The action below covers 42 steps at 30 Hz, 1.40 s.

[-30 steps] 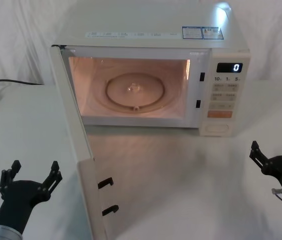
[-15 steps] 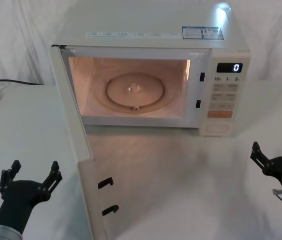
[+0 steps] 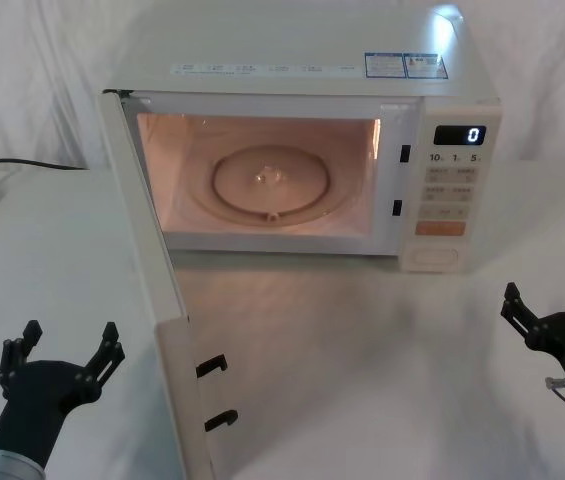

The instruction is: Press the button to open the microwave door with one hand; close the microwave door with the other hand.

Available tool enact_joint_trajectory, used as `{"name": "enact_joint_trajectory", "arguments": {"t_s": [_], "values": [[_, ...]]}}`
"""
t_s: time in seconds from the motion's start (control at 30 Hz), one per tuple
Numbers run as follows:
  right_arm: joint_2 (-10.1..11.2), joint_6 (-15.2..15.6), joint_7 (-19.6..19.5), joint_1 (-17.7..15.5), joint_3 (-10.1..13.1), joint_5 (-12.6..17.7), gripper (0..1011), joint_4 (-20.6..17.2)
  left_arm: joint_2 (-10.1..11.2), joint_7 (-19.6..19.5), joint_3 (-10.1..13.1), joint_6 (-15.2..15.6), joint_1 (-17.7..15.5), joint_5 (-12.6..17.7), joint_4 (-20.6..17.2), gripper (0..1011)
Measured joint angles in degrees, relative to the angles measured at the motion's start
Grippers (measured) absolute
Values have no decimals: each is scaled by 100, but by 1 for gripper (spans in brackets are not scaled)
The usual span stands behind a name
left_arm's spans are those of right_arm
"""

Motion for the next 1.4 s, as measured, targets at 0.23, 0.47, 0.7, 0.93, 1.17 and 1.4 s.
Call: {"name": "enact_joint_trajectory", "arguments": {"t_s": [0.23,0.47,0.7,0.93,1.17,1.4], "values": [[0,2,1,0,0,0,1002,0,0,0,0,0,0,0,0,1001],[0,5,3,0,0,0,1002,0,0,0,0,0,0,0,0,1001],[0,8,5,0,0,0,1002,0,0,0,0,0,0,0,0,1001],[0,8,8,0,0,0,1002,0,0,0,0,0,0,0,0,1001],[0,8,9,0,0,0,1002,0,0,-1,0,0,0,0,0,1001],[0,8,9,0,0,0,1002,0,0,0,0,0,0,0,0,1001]]}}
